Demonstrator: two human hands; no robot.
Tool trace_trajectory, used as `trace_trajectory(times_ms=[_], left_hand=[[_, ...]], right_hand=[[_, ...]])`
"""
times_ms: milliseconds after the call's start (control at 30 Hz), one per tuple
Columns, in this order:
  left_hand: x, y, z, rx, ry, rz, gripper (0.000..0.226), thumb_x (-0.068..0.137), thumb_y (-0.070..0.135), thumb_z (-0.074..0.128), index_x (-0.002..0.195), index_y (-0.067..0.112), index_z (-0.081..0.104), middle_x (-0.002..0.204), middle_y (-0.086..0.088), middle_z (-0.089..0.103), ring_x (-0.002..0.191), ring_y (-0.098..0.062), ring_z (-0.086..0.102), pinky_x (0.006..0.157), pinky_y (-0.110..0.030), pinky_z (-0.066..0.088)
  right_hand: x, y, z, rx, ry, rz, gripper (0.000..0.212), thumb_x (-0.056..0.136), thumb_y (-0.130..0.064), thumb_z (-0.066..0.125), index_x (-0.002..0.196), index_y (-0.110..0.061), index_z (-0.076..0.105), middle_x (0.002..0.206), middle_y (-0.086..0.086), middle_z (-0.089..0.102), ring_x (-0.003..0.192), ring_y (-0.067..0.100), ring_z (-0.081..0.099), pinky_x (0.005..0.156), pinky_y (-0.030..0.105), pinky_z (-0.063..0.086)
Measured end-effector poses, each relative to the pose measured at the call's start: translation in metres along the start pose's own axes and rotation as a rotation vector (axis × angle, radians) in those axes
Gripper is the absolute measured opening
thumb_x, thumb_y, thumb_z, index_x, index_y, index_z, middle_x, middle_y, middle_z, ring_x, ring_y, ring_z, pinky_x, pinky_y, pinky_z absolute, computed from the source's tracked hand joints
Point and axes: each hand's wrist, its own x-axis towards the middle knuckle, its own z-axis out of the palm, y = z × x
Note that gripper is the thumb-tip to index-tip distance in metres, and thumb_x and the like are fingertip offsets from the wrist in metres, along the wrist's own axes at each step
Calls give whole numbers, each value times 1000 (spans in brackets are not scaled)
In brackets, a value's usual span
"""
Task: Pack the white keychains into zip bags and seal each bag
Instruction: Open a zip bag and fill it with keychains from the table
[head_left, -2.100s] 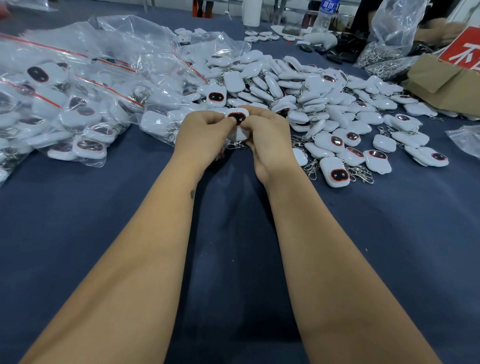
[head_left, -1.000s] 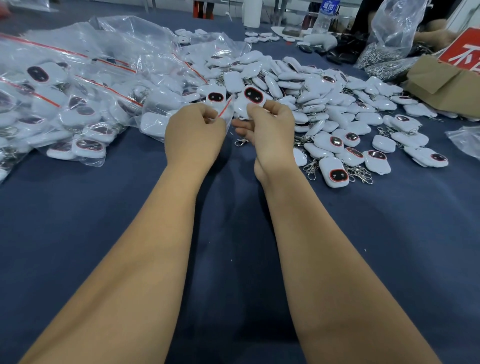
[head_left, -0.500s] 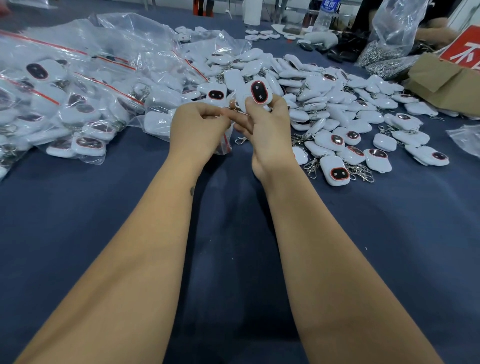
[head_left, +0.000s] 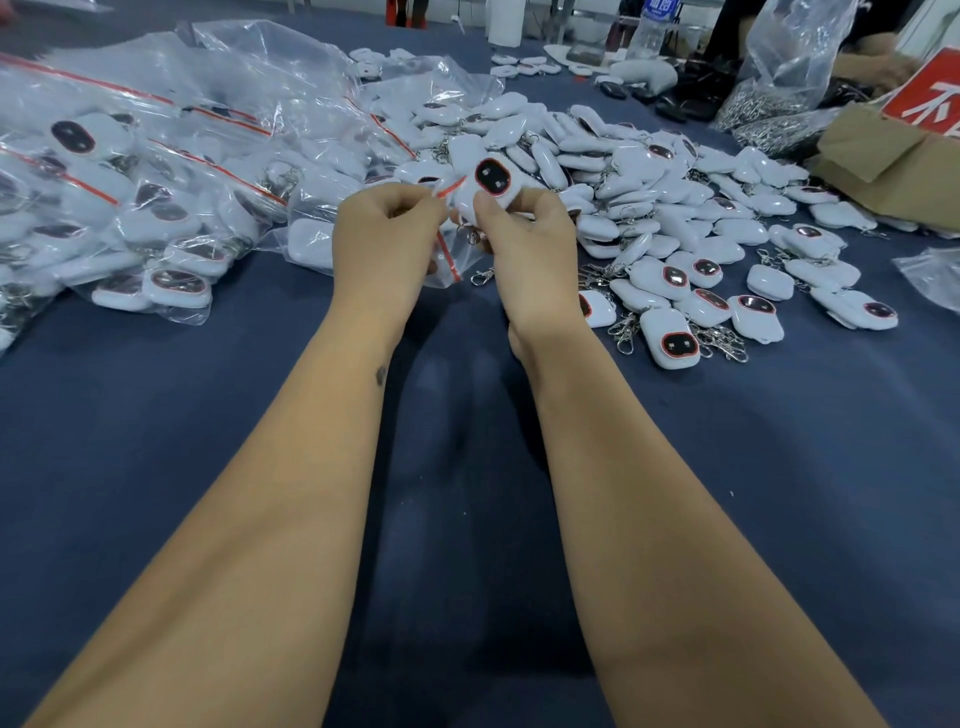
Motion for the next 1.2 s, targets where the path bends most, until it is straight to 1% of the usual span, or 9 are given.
trace_trajectory(times_ms=[133, 300, 467, 567, 667, 800, 900, 1033, 1200], left_hand=[[1, 1, 0, -2, 42, 22, 20, 80, 11, 60, 63, 20, 65, 53, 8, 51, 52, -12, 45, 61, -31, 45], [-1, 2, -2, -26, 46, 61, 15, 79, 12, 59, 72, 18, 71, 48, 11, 49, 48, -11, 41, 61, -32, 44], [-2, 3, -3, 30, 103, 175, 18, 83, 12, 63, 81, 26, 75, 62, 20, 64, 59, 4, 53, 67, -16, 45], [-2, 4, -1, 8, 90, 183, 20, 82, 11, 64, 78, 29, 72, 65, 20, 65, 61, 6, 55, 67, -13, 45], [-4, 4, 0, 37, 63, 186, 24, 78, 11, 62, 71, 32, 70, 59, 22, 63, 60, 5, 53, 65, -16, 44], [-3, 2, 0, 118, 57, 168, 26, 77, 11, 58, 64, 32, 66, 53, 23, 58, 57, 4, 50, 60, -14, 40], [-1, -3, 1, 269, 68, 150, 17, 78, 16, 55, 65, 16, 66, 54, 10, 52, 58, -9, 42, 59, -25, 36], [-4, -5, 2, 490, 53, 157, 18, 82, 22, 50, 73, 23, 66, 62, 8, 60, 65, -14, 55, 58, -27, 38], [-4, -4, 2, 703, 101, 186, 21, 86, 22, 47, 87, 21, 69, 85, 4, 66, 84, -21, 56, 60, -30, 32]], right_hand=[[-2, 0, 0, -282, -12, -99, 18, 91, -33, 66, 75, -25, 63, 91, -1, 62, 100, 21, 50, 93, 34, 43], [-6, -3, -1, -323, -79, -88, 44, 97, -29, 59, 58, -19, 39, 55, -12, 39, 58, 9, 34, 57, 24, 31], [-6, 1, 0, -454, -59, -95, 38, 94, -35, 62, 65, -12, 51, 62, -1, 52, 60, 13, 44, 60, 28, 37], [-6, 3, 0, -524, -147, -139, 42, 96, -33, 59, 64, -6, 53, 59, 2, 44, 60, 14, 36, 59, 34, 31], [-6, 5, 2, -603, -252, -151, 32, 98, -23, 50, 69, -15, 61, 64, 3, 51, 67, 18, 43, 66, 35, 38], [-11, 1, 2, -668, -278, -208, 31, 93, -12, 47, 100, -23, 75, 90, 1, 71, 91, 22, 61, 84, 39, 51], [-9, -4, -1, -770, -99, -249, 32, 85, -6, 45, 103, -17, 70, 108, 5, 65, 100, 25, 57, 88, 40, 46], [-7, -4, -10, -1159, 191, -187, 32, 82, -16, 50, 113, -15, 53, 123, 9, 52, 116, 32, 45, 93, 40, 30], [-7, 0, -11, -1319, 133, -34, 44, 83, -21, 53, 126, -16, 46, 136, 12, 39, 126, 31, 34, 96, 46, 29]])
